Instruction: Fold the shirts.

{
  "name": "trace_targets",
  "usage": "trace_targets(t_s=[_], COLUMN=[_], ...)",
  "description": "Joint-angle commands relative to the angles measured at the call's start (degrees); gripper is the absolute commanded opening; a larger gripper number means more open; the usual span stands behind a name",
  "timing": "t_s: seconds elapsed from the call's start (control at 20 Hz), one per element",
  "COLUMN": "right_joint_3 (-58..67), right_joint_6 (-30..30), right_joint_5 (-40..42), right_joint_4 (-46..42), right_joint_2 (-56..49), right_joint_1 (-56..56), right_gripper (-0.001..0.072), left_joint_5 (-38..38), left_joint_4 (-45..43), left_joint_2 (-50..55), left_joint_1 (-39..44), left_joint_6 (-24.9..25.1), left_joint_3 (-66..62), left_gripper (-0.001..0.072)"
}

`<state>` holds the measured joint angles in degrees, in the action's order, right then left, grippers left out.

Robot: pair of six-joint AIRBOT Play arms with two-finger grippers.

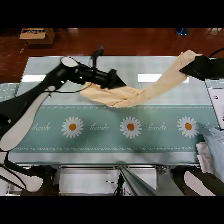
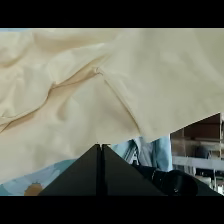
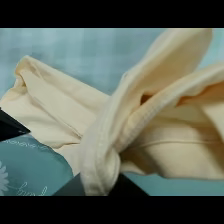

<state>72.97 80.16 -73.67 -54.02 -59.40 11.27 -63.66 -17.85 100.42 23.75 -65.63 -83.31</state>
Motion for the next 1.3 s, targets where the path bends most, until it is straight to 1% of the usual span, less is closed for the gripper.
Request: trace_targets(t_s=[0.0,0.2,0.3,0.55,0.65,0.7,0.75,0.85,0.95,1.05,1.15,1.25], right_joint_3=[0.04,0.04,0.04,0.04,0.07,0.04,0.04,0.04,0.04,-0.26,-2.05,-5.25], right_joint_6=[2.64,3.67,3.82,4.07,4.07,4.07,4.04,4.00,3.13,3.19,5.20,9.35], right_joint_5=[-5.86,-7.78,-8.02,-9.25,-8.98,-9.20,-9.57,-10.71,-12.57,-13.11,-10.62,-5.66], right_joint_4=[-2.10,-5.46,-6.10,-5.49,-5.68,-5.99,-6.23,-6.49,-6.75,-8.31,-10.84,-15.17], right_joint_2=[5.92,10.43,11.43,11.89,11.89,11.89,11.87,11.87,11.87,11.80,11.80,11.67], right_joint_1=[-0.02,-0.02,0.00,0.00,0.00,0.00,0.00,-0.02,-0.79,-4.85,-11.34,-17.99], right_gripper=[0.0025,0.0025,0.0025,0.0025,0.0025,0.0025,0.0025,0.0025,0.0025,0.0025,0.0025,0.0025], left_joint_5=[4.35,5.64,5.97,7.74,7.76,7.80,7.74,7.56,7.58,7.54,6.67,4.20], left_joint_4=[0.39,0.81,2.01,12.13,14.38,14.45,14.43,14.12,10.88,5.53,2.34,2.16], left_joint_2=[1.62,3.28,4.70,8.87,9.62,9.53,9.20,6.88,2.14,-4.09,-10.60,-16.61], left_joint_1=[8.31,13.79,16.74,22.95,23.52,22.47,20.70,14.93,7.04,-1.84,-10.67,-18.86], left_joint_6=[-0.11,-2.84,-3.23,-2.99,-2.54,-1.81,-1.55,0.57,0.72,0.57,0.37,0.39], left_joint_3=[-0.02,-0.02,-0.02,-0.02,-0.02,-0.02,-0.02,-0.02,-0.02,-0.02,-0.02,-0.02], left_gripper=[0.0021,0.0020,0.0020,0.0020,0.0020,0.0020,0.0019,0.0017,0.0016,0.0016,0.0017,0.0017])
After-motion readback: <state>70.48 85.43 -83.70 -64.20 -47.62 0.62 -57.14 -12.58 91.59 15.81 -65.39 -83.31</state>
